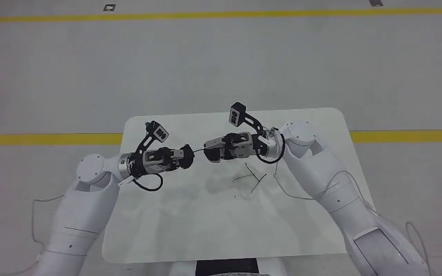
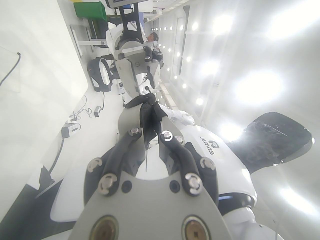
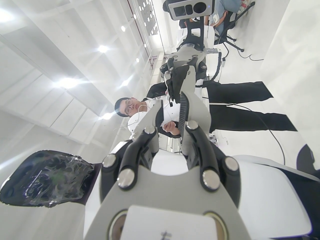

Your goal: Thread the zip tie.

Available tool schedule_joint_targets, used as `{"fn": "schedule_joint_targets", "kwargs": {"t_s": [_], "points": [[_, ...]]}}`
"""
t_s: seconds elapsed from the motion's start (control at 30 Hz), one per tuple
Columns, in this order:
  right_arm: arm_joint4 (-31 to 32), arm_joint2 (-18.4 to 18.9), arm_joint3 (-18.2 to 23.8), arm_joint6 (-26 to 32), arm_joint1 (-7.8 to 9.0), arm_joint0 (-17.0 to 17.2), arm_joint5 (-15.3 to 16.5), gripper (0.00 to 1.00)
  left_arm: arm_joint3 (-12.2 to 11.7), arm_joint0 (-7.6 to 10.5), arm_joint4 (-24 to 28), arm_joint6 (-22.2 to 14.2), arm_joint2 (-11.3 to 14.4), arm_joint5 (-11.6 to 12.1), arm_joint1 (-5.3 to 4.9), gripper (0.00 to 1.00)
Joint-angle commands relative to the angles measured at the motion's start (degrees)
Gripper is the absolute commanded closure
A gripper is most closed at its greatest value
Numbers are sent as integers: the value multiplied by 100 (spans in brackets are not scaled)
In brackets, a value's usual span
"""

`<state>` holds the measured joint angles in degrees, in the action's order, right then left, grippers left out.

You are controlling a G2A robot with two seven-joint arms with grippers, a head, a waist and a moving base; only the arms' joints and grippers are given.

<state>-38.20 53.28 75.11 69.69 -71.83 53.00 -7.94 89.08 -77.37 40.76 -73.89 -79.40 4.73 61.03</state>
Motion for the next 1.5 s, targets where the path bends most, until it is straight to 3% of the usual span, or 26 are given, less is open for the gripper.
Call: {"fn": "schedule_joint_targets", "kwargs": {"t_s": [0.0, 0.57, 0.73, 1.33, 1.37, 1.4, 1.43, 1.47], "points": [[2, -6, 8, 2, 0, 3, -4, 75, 0, 0, 0, 0, 0, 0, 0, 100], [-10, -69, 27, -40, -24, -31, 24, 82, 0, 0, 0, 0, 0, 0, 0, 100], [23, -81, 16, -35, -27, -58, 26, 100, 0, 0, 0, 0, 0, 0, 0, 100], [109, -21, 82, -86, -5, -46, 24, 100, 53, -13, -11, 122, 33, -6, 4, 100], [113, -11, 89, -86, -2, -41, 22, 100, 93, -26, 9, 171, 50, -4, 3, 92], [115, -3, 93, -86, 1, -38, 20, 100, 107, -33, 32, 186, 52, -6, 0, 63], [116, 4, 96, -85, 3, -35, 19, 100, 118, -37, 48, 188, 49, -11, -4, 14], [122, 11, 100, -86, 7, -32, 15, 100, 127, -43, 82, 207, 39, 5, -8, 0]]}}
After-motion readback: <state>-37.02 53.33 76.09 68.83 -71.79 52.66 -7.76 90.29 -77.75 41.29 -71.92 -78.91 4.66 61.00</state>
